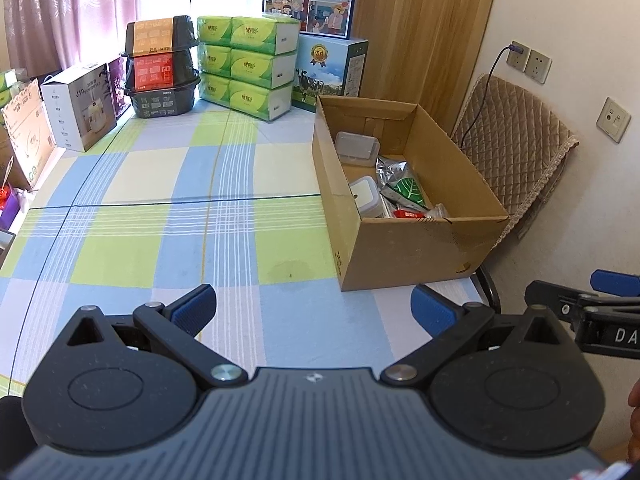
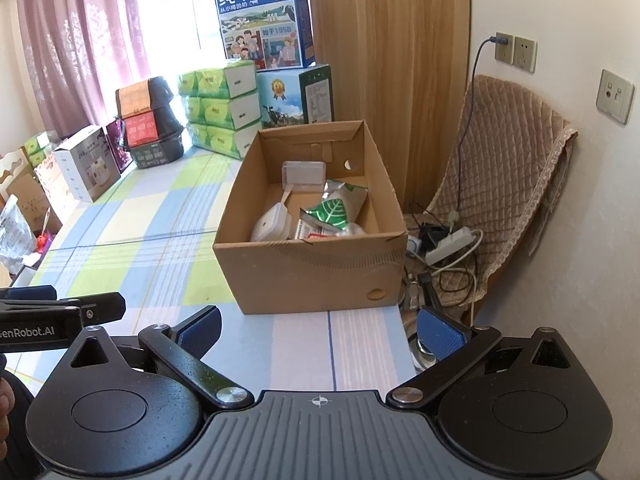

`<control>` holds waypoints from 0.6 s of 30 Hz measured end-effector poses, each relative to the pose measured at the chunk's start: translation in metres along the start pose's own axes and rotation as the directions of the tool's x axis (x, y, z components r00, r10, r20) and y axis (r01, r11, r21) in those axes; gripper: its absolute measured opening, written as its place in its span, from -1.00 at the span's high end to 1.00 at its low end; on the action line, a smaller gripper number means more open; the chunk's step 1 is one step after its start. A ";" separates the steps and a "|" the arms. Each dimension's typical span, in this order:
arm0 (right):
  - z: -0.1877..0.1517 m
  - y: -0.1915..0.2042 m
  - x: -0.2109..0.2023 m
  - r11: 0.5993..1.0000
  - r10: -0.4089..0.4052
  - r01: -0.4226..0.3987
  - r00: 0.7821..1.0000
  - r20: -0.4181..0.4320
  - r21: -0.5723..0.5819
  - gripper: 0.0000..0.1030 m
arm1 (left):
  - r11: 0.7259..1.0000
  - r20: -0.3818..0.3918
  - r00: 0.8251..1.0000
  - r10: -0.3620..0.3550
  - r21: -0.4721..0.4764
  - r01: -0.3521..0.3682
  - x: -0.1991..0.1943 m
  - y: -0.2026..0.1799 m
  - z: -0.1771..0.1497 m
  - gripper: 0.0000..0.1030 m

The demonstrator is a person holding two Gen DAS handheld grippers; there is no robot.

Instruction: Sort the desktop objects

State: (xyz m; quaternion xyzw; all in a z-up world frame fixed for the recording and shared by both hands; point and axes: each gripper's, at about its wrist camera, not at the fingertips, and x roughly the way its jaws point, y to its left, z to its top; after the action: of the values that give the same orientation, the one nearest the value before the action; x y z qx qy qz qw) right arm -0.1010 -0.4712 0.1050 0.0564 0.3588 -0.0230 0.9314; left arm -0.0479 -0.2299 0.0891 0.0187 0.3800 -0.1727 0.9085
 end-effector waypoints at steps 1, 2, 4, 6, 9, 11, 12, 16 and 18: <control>0.000 0.000 0.000 1.000 0.001 -0.001 1.000 0.002 0.000 -0.96 | 1.000 0.002 1.000 0.004 0.004 -0.004 0.000 -0.001 0.000 -0.98; 0.001 0.000 -0.001 1.000 0.001 -0.001 1.000 0.003 -0.001 -0.96 | 1.000 0.003 1.000 0.005 0.006 -0.005 -0.001 -0.001 0.001 -0.98; 0.001 0.001 -0.002 1.000 0.001 -0.001 1.000 0.006 -0.002 -0.96 | 1.000 0.006 1.000 0.007 0.008 -0.007 -0.001 -0.002 0.001 -0.98; 0.001 0.001 -0.002 1.000 0.001 -0.001 1.000 0.006 0.000 -0.96 | 1.000 0.009 1.000 0.010 0.011 -0.010 -0.002 -0.003 0.002 -0.98; 0.002 0.001 -0.002 1.000 0.001 -0.001 1.000 0.006 0.000 -0.96 | 1.000 0.010 1.000 0.009 0.015 -0.010 -0.002 -0.004 0.003 -0.98; 0.002 0.001 -0.002 1.000 0.000 0.000 1.000 0.005 0.001 -0.96 | 1.000 0.010 1.000 0.010 0.019 -0.010 -0.002 -0.005 0.003 -0.98; 0.002 0.000 -0.002 1.000 0.000 0.000 1.000 0.005 0.003 -0.96 | 1.000 0.010 1.000 0.009 0.021 -0.009 -0.002 -0.006 0.003 -0.98; 0.002 -0.003 -0.001 1.000 -0.004 0.003 1.000 0.004 0.008 -0.96 | 0.999 0.009 1.000 0.005 0.031 -0.005 -0.001 -0.010 0.005 -0.98; 0.002 -0.004 -0.002 1.000 -0.005 0.005 1.000 0.005 0.009 -0.96 | 0.999 0.009 1.000 0.003 0.034 -0.003 -0.001 -0.011 0.005 -0.98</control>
State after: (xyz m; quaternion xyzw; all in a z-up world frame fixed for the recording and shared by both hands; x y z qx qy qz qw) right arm -0.1015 -0.4751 0.1069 0.0596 0.3567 -0.0271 0.9319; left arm -0.0483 -0.2410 0.0944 0.0341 0.3730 -0.1778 0.9100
